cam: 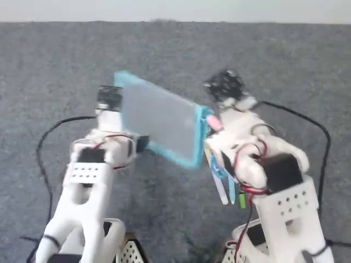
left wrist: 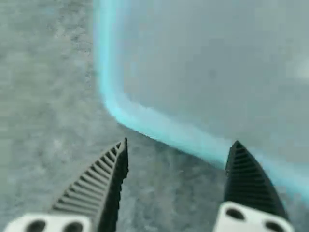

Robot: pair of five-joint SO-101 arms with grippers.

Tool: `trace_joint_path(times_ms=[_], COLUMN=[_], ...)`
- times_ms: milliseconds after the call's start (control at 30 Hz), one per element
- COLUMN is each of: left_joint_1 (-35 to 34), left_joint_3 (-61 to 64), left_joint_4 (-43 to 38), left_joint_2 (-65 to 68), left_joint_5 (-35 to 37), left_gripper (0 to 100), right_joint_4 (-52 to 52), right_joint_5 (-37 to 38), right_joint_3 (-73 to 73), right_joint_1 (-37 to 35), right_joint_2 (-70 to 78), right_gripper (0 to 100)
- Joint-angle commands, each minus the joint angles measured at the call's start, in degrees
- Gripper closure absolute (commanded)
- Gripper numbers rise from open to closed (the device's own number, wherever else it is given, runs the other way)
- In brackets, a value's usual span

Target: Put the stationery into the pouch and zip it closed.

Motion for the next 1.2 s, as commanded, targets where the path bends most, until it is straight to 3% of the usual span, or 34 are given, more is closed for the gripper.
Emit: trace_joint_path(times_ms=[0,167,367,533,700,933,1167], left_joint_1=[10.46,13.63,11.43,-0.62,-8.97,-9.85,-8.88], left_joint_3=[-0.92,-1.1,-0.66,-0.4,0.84,2.15,1.71], left_joint_4=[-1.76,-2.64,-2.64,1.93,9.41,21.8,25.14], left_joint_2=[4.04,7.03,3.96,-8.18,-27.52,-47.82,-50.11], left_joint_5=[1.93,2.55,2.55,7.65,1.67,-2.99,-5.98], left_gripper=[68,68,68,69,69,69,69], right_joint_4=[2.33,9.54,14.02,14.2,5.76,-6.2,-9.36], right_joint_5=[0.79,1.23,1.32,1.93,3.6,3.6,3.25], right_joint_3=[-13.71,-29.63,-30.86,-20.92,-2.73,19.08,20.92], right_joint_1=[-6.9,-12.79,-17.45,-18.77,-18.68,-18.51,-18.42], right_joint_2=[6.11,12.44,13.67,9.63,0.48,-7.87,-4.79], right_gripper=[99.1,99.1,99.1,99.1,99.1,99.1,99.1])
